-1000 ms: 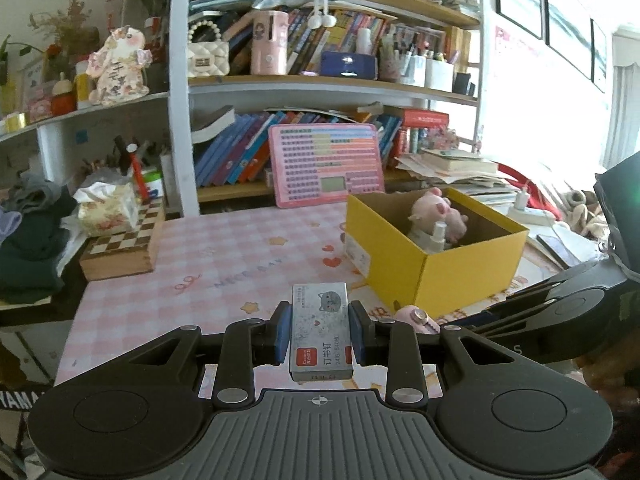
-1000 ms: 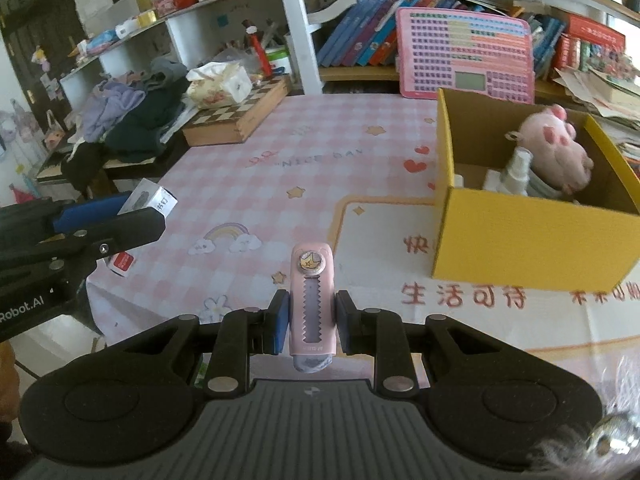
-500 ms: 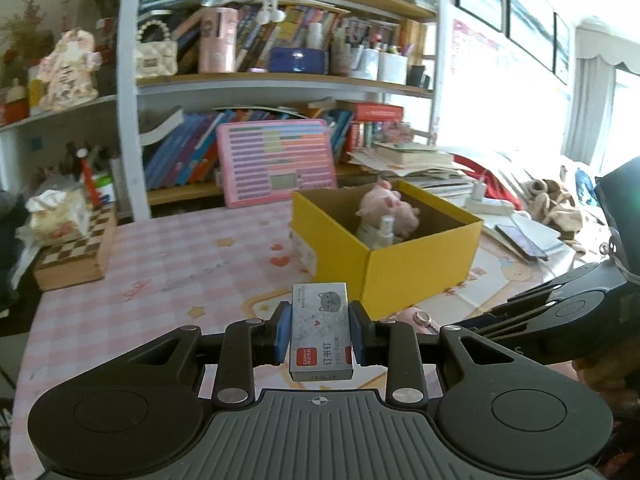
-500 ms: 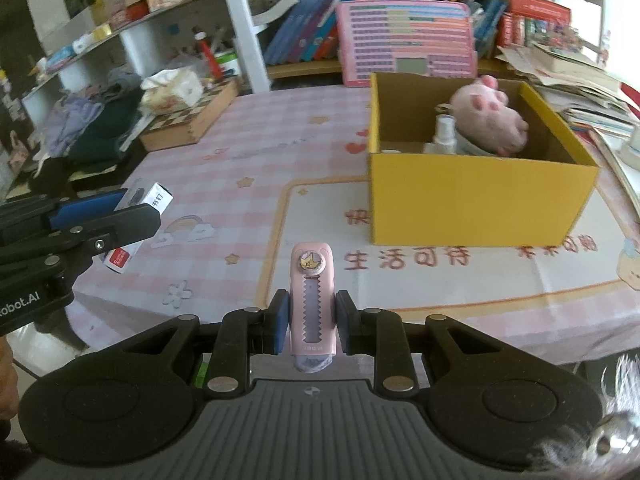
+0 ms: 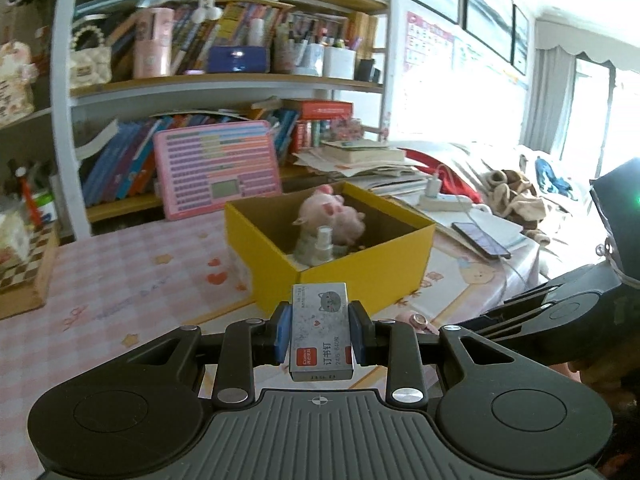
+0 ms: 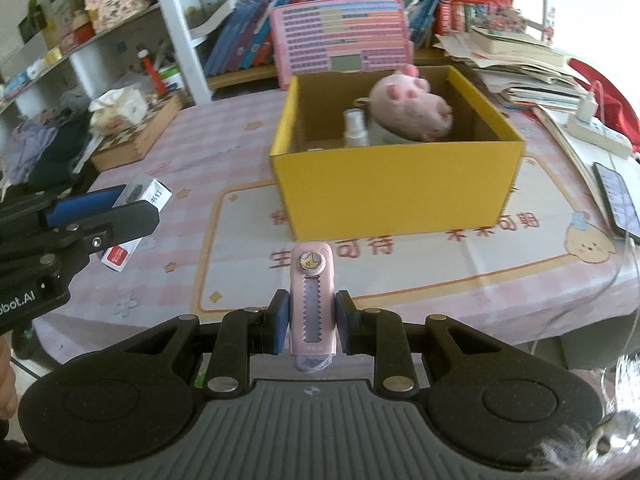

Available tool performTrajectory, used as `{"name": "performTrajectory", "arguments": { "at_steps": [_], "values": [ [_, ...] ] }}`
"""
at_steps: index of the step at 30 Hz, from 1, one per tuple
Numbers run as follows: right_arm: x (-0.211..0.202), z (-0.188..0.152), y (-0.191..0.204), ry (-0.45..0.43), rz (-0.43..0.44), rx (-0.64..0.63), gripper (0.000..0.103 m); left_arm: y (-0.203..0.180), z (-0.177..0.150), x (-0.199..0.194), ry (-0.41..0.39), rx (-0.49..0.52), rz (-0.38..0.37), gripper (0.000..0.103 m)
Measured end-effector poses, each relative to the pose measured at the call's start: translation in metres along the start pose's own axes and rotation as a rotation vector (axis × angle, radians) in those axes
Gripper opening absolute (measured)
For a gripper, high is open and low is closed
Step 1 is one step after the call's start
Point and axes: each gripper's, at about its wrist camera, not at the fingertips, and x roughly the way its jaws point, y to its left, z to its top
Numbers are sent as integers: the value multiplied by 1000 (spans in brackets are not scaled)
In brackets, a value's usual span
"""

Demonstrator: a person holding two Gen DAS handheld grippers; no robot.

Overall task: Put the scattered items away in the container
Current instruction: 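Lift and carry the pink stick and white box over the yellow box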

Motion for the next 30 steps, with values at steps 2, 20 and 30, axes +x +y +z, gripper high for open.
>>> {"name": "performTrajectory", "arguments": {
  "at_steps": [2,20,30],
  "values": [
    [-1,2,-7,-2,-10,6,23,-4,4,6,0,6,-11,30],
    [-4,32,-81,-58,-75,60,23,-40,52,74,-35,64,-91,30],
    [6,83,-111,-156,-40,-15,23,-45,81,115,-50,84,-36,30]
  ]
}}
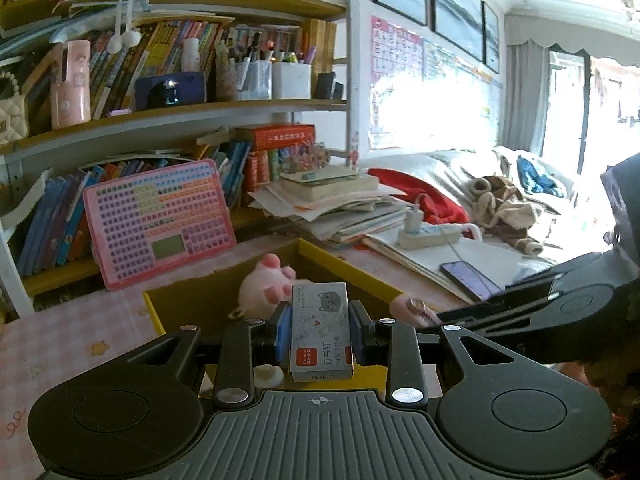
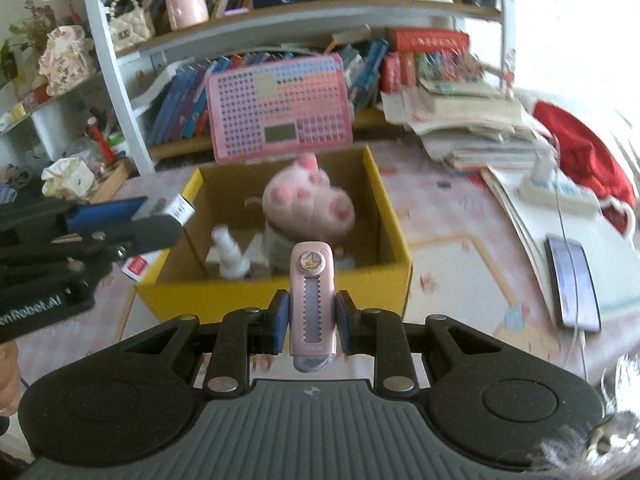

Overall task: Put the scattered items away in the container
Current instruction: 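Lift and carry the pink stick and white box over the yellow box, then lower into the box, open the right tool on the stick while the left releases the white box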

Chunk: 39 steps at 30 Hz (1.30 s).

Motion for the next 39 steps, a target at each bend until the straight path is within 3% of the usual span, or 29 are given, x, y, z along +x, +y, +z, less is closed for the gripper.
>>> {"name": "performTrajectory", "arguments": {
  "at_steps": [12,22,28,39],
  "values": [
    [67,51,-22,30,119,-150,23,3,11,57,64,-32,121,30],
    [122,60,-20,181,256,-262,23,19,29,74,56,-71,251,30],
    [147,59,-11,260,306,-322,23,44,19,94,142,-120,329,30],
    [172,54,-9,345,338,-350,23,48,0,118,243,-150,341,30]
  ]
}}
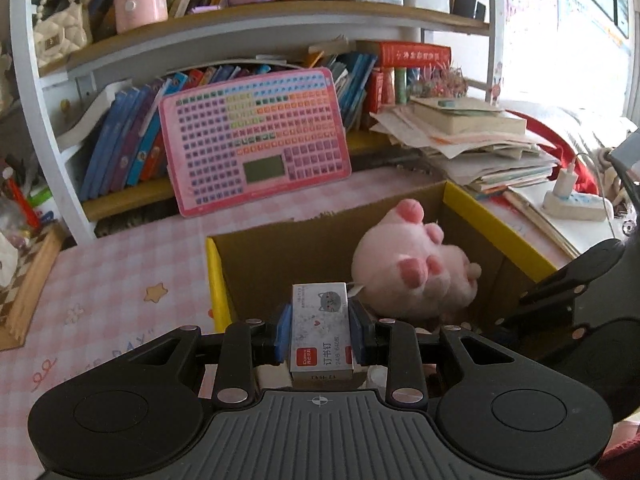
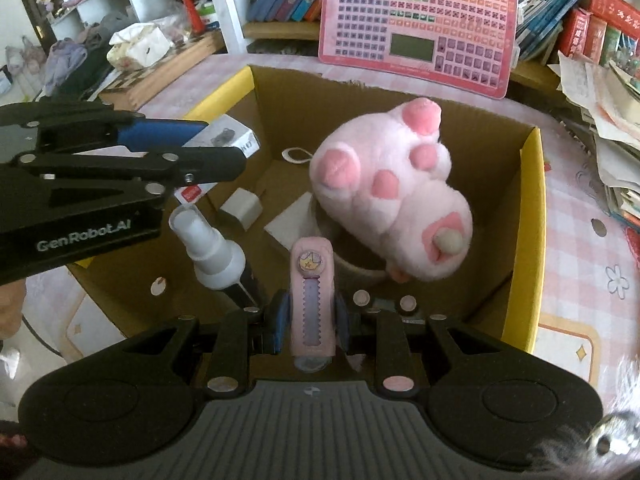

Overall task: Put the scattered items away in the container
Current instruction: 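Lower into the box, open the right tool on the stick while the left releases the white box, then withdraw both open tools away from the yellow box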

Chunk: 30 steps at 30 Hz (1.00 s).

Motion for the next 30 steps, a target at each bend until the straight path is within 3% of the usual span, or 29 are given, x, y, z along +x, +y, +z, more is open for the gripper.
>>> {"name": "performTrajectory", "arguments": {
  "at_steps": [7,9,12,13,17,20,30],
  "values": [
    [0,-3,-5,-4,21,26,24,-1,-5,4,15,-26,24,32],
    [-2,-5,-6,-17,21,29,25,-1,-6,3,11,-40,26,47],
    [-8,-6,-5,-45,13,30,35,-1,-8,-5,-14,-50,32,71],
    [-11,-7,-4,-58,10,27,37,-1,-8,-8,-25,-54,31,73],
    [-21,-7,1,-102,-7,22,39,-2,-7,-23,-65,-65,41,76],
    [-29,-8,4,-140,-20,33,42,-3,-7,-35,-93,-61,54,85],
    [-66,-21,28,-311,-105,63,44,1,-25,-90,-180,-73,81,93]
  ]
}}
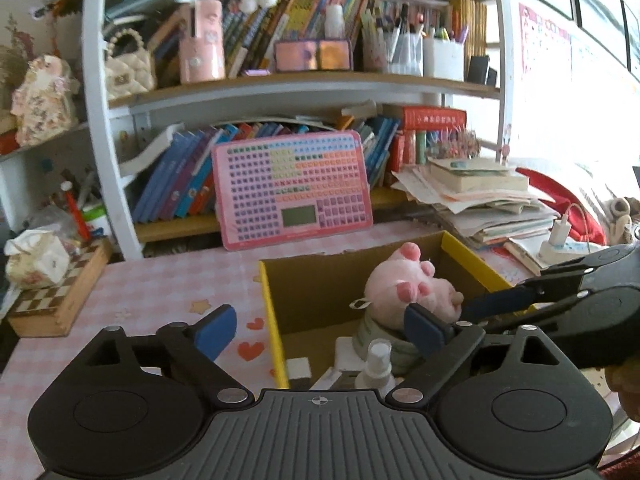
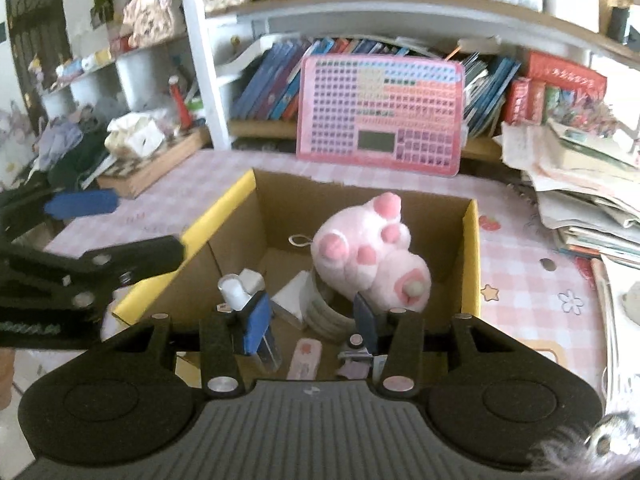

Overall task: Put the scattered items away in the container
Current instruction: 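Withdraw both open tools away from the yellow box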

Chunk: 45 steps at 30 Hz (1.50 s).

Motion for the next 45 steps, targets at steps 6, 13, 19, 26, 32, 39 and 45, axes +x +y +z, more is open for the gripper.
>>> {"name": "performTrajectory", "arguments": {
  "at_steps": [6,13,19,26,32,39,45],
  "values": [
    [-20,-12,22,-23,-34,20,47,17,-14,-30,-8,-36,13,93],
    [-39,-31,55,-41,-71,42,50,35,-35,-65,-11,-61,44,97],
    [-53,-49,77,-38,-94,69,51,44,-51,-89,0,-61,39,97],
    [-64,-69,106,-18,-102,70,55,54,-70,-110,20,-58,36,97],
    [-70,-80,128,-9,-110,72,60,64,-85,-124,41,-68,34,97],
    [-73,-90,155,2,-104,59,73,73,-96,-141,52,-65,45,97],
    [-73,-96,172,21,-101,45,82,82,-108,-152,78,-81,60,101]
  ]
}}
